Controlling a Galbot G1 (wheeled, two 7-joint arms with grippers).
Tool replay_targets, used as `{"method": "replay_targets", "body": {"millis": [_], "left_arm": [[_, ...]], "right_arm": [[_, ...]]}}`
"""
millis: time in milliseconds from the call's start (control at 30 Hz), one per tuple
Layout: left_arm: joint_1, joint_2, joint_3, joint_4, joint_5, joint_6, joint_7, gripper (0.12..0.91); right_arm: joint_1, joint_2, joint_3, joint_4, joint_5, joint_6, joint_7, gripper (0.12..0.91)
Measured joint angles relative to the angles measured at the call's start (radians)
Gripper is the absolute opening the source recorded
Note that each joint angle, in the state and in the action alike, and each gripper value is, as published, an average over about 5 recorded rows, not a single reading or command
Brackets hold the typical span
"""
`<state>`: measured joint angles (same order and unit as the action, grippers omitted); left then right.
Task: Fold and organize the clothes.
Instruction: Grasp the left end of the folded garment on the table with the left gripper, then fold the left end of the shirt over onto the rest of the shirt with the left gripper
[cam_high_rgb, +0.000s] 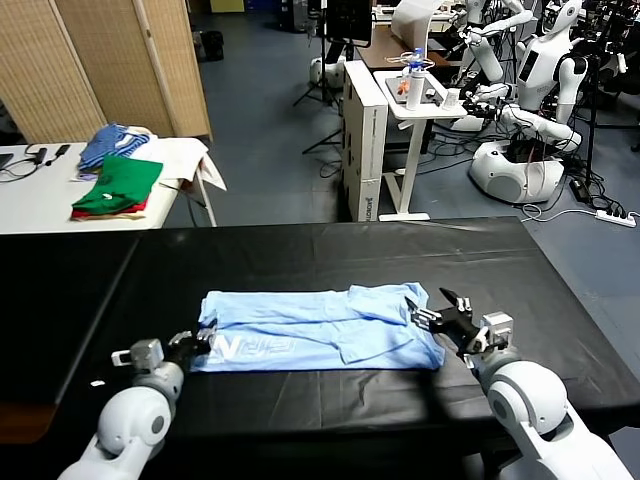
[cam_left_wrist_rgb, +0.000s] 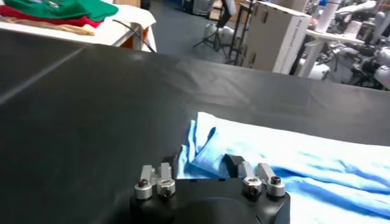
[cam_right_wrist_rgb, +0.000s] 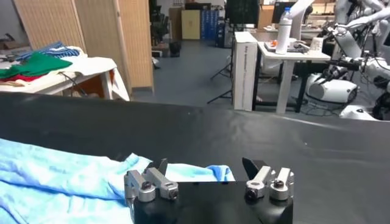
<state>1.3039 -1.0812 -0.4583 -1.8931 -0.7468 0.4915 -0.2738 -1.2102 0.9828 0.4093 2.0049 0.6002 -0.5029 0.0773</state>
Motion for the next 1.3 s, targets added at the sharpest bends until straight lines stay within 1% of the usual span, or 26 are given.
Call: {"method": "replay_targets", "body": {"millis": [33, 67, 133, 300, 367, 433, 500, 633, 733, 800, 933, 1067, 1200, 1300], "left_arm": [[-0.002, 0.000, 0.001, 0.001, -0.002, 0.002, 0.000, 0.268], [-0.004, 0.000, 0.001, 0.003, -0.006, 0.005, 0.000, 0.242], [-0.008, 0.000, 0.002, 0.005, -0.020, 0.014, -0.004, 0.216], [-0.018, -0.002, 0.000, -0.004, -0.086, 0.048, -0.034, 0.185], [-0.018, 0.001, 0.000, -0.013, -0.093, 0.058, -0.037, 0.182], [-0.013, 0.008, 0.003, -0.021, -0.067, 0.062, -0.027, 0.182], [-0.003, 0.020, 0.007, -0.030, -0.015, 0.058, 0.000, 0.182], [0.019, 0.054, 0.004, -0.046, 0.143, 0.032, 0.062, 0.182], [0.034, 0.092, -0.008, -0.051, 0.268, 0.008, 0.093, 0.182], [0.045, 0.124, -0.019, -0.052, 0.330, -0.007, 0.105, 0.182], [0.065, 0.198, -0.050, -0.053, 0.392, -0.018, 0.112, 0.182], [0.084, 0.268, -0.091, -0.059, 0.407, -0.020, 0.114, 0.182], [0.090, 0.314, -0.122, -0.077, 0.378, -0.010, 0.107, 0.182], [0.082, 0.315, -0.123, -0.102, 0.325, 0.006, 0.083, 0.182]], "right_arm": [[0.000, 0.001, 0.000, 0.000, 0.000, 0.000, 0.000, 0.907], [0.000, 0.002, 0.000, 0.000, -0.001, 0.000, 0.000, 0.907], [0.000, 0.003, 0.000, 0.001, -0.001, 0.000, 0.000, 0.907], [-0.002, 0.000, 0.004, 0.005, -0.002, -0.001, 0.000, 0.907], [-0.003, -0.003, 0.009, 0.007, -0.001, -0.001, 0.000, 0.907], [-0.005, -0.005, 0.014, 0.008, -0.001, -0.001, 0.000, 0.907], [-0.006, -0.006, 0.019, 0.008, -0.001, -0.001, 0.000, 0.907], [-0.005, -0.003, 0.023, 0.007, -0.001, 0.000, 0.001, 0.907], [-0.002, 0.002, 0.022, 0.004, -0.001, 0.001, 0.001, 0.907], [0.002, 0.006, 0.021, 0.001, -0.001, 0.001, 0.002, 0.907], [0.005, 0.015, 0.020, -0.006, -0.001, 0.003, 0.002, 0.907], [0.002, 0.024, 0.022, -0.010, -0.001, 0.006, 0.002, 0.907], [-0.007, 0.032, 0.029, -0.007, -0.004, 0.006, 0.002, 0.907], [-0.019, 0.035, 0.039, 0.001, -0.006, 0.005, 0.004, 0.907]]}}
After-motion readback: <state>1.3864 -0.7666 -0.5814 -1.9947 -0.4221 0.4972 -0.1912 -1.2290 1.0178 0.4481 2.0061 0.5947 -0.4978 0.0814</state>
